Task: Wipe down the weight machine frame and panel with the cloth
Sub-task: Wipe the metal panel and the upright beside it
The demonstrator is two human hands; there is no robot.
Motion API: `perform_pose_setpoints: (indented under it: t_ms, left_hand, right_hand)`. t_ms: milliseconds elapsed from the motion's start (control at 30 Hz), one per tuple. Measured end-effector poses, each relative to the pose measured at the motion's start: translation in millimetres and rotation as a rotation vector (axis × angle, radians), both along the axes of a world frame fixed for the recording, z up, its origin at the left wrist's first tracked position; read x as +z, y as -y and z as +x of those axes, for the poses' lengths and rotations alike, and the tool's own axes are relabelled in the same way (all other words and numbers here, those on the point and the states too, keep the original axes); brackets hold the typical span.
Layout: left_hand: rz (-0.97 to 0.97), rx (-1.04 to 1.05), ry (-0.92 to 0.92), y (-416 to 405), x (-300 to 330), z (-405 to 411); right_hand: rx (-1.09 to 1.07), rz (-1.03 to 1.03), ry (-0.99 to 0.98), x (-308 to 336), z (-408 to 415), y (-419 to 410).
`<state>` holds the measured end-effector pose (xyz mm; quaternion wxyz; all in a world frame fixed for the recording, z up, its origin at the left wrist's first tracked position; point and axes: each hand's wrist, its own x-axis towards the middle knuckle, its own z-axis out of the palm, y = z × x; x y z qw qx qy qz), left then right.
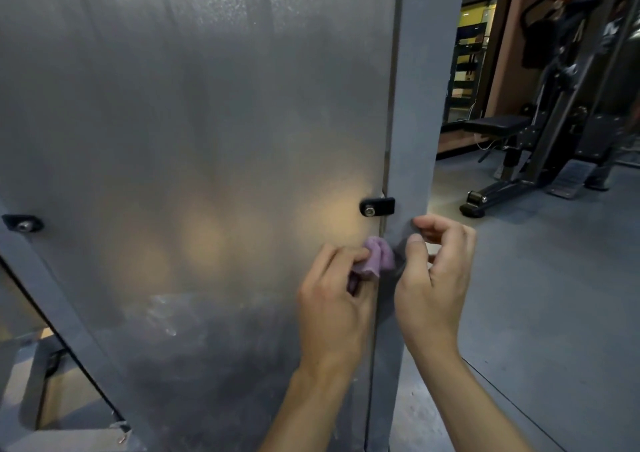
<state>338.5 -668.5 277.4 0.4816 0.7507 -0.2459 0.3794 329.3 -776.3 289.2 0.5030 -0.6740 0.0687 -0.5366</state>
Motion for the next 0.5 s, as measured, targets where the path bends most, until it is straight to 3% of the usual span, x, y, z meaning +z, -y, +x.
perform_pose_setpoints:
  t_ms: [100,167,367,433,500]
  left_hand:
    - [-0.142,0.105,0.098,-9,24,8]
    - [-0.128,0.146,0.142,-9,32,13]
    - [0.378,0.099,0.248,-11,-6,14]
    - [0.434,0.099,0.268,-16,1,14]
    - [0.372,0.131,0.295,-20,21,16]
  right_hand:
    - [0.009,0.052,-0.017,2,-3,3]
    - [0.01,0.094,-0.031,2,-3,4]
    - [0.007,0.19,-0.031,0,0,4]
    - [0.013,0.215,-0.034,0,0,4]
    - [0.008,0.222,-0.035,0,-2,4]
